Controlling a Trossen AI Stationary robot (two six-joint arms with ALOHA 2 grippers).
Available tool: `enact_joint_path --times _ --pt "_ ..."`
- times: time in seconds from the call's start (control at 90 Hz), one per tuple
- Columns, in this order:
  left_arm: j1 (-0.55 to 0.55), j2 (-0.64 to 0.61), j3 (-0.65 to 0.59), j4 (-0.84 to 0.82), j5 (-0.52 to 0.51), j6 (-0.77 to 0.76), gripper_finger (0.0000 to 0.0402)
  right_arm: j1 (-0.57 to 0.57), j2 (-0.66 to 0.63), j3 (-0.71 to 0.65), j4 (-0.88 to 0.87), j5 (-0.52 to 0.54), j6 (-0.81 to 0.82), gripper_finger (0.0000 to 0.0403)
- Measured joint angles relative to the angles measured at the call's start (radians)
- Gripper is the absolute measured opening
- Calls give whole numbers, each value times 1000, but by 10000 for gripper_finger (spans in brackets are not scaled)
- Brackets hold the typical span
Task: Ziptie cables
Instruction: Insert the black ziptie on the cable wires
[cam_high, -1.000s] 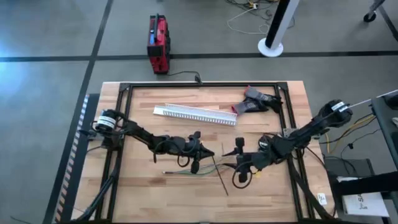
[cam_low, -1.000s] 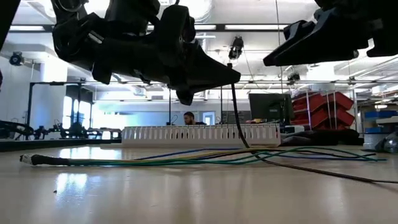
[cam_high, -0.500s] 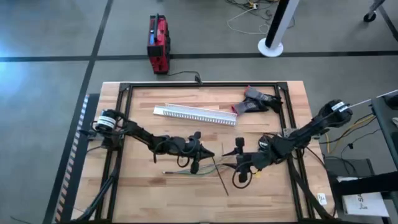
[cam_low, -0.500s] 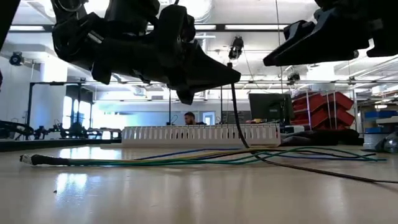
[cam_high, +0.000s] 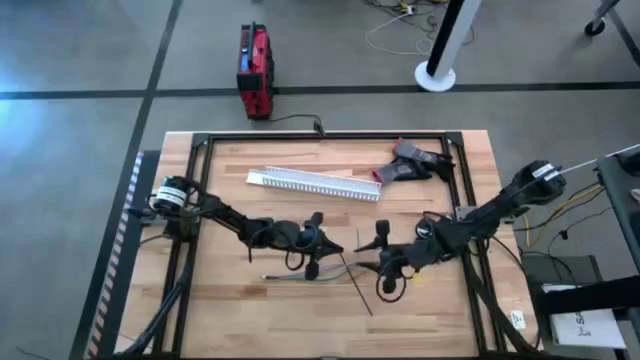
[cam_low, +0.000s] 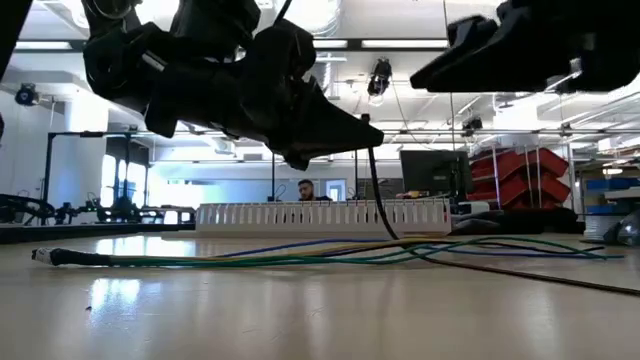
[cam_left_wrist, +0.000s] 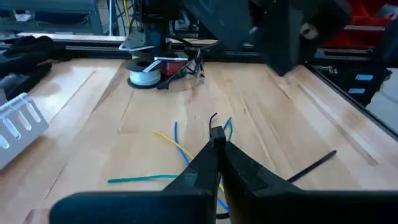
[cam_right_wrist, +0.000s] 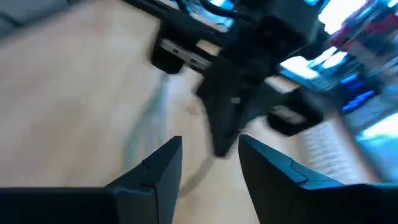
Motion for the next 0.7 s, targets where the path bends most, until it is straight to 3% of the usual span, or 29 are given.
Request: enact_joint_path --times 0.144,0.211,0.422,0.567,0.7 --pt "4 0 0 5 0 3 0 -1 5 1 40 -74 319 137" --pt "4 0 0 2 0 3 0 -1 7 1 36 -99 388 135" --pt "4 0 0 -23 0 25 0 -1 13 1 37 -96 260 141" --pt "6 0 0 -39 -6 26 0 27 15 1 11 -90 77 138" --pt "7 0 0 -57 -12 23 0 94 74 41 -82 -13 -26 136"
